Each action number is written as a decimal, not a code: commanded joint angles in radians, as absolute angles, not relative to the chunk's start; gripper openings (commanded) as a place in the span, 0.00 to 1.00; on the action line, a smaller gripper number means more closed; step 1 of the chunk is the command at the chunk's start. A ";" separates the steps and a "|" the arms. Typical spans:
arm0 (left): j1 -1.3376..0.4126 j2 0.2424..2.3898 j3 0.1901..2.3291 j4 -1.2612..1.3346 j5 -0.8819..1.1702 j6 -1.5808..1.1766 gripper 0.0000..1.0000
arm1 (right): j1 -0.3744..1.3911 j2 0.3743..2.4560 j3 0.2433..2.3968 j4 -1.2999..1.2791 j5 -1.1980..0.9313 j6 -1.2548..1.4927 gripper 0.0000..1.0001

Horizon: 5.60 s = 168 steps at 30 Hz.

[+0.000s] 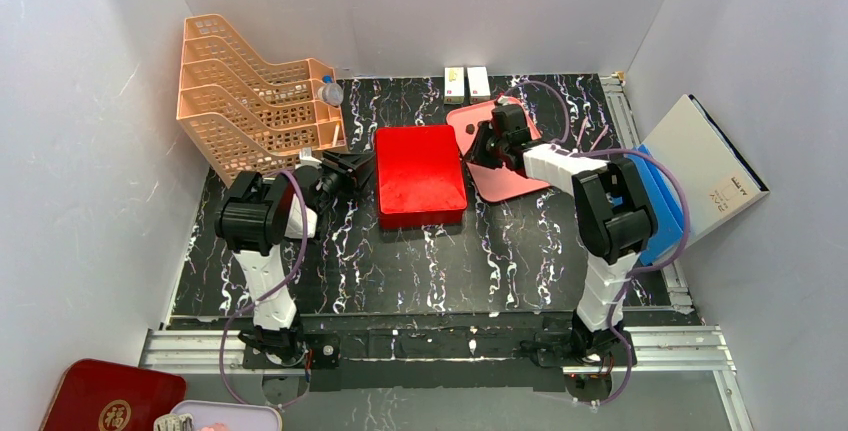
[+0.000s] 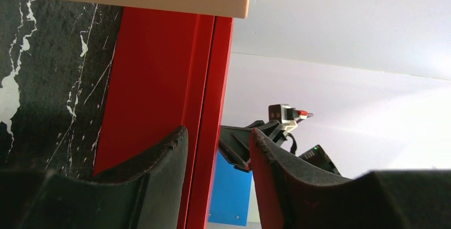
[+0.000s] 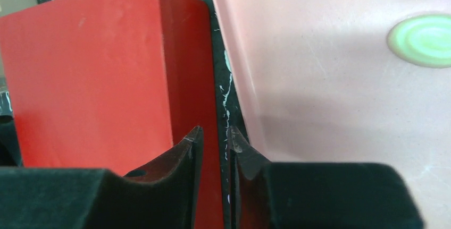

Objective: Pack the chocolate
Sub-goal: Close the box lid on the packing box.

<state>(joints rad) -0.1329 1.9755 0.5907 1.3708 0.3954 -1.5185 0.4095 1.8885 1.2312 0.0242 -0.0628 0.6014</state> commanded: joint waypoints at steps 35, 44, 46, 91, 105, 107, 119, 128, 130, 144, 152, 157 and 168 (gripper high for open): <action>-0.132 2.032 0.652 1.372 0.430 -1.510 0.45 | 0.450 1.965 1.356 0.038 -0.209 0.607 0.28; -0.132 2.038 0.663 1.365 0.443 -1.499 0.48 | 0.450 1.954 1.359 0.007 -0.150 0.577 0.54; -0.132 2.040 0.668 1.361 0.445 -1.497 0.48 | 0.447 1.949 1.361 0.002 -0.140 0.572 0.55; -0.115 2.050 0.804 1.171 0.615 -1.385 0.47 | 0.425 2.005 1.417 -0.028 -0.264 0.583 0.57; -0.116 2.057 0.894 0.907 0.664 -1.227 0.39 | 0.436 2.099 1.495 -0.135 -0.305 0.566 0.54; -0.117 2.057 0.905 0.877 0.668 -1.210 0.38 | 0.441 2.111 1.509 -0.154 -0.304 0.561 0.53; -0.124 2.036 0.887 0.754 0.647 -1.138 0.37 | 0.461 2.143 1.551 -0.212 -0.297 0.542 0.53; -0.157 1.991 0.841 0.631 0.595 -1.073 0.31 | 0.461 2.136 1.549 -0.247 -0.293 0.534 0.50; -0.168 1.972 0.826 0.600 0.571 -1.060 0.31 | 0.462 2.133 1.544 -0.254 -0.295 0.533 0.50; -0.250 1.893 0.721 0.483 0.444 -1.044 0.29 | 0.461 2.094 1.483 -0.265 -0.307 0.522 0.49; -0.279 1.900 0.734 0.430 0.410 -1.041 0.24 | 0.462 2.117 1.503 -0.285 -0.325 0.525 0.47; -0.294 1.918 0.784 0.314 0.372 -1.011 0.01 | 0.462 2.148 1.517 -0.302 -0.354 0.534 0.33; -0.316 1.945 0.812 0.203 0.314 -0.993 0.07 | 0.463 2.161 1.504 -0.312 -0.375 0.533 0.29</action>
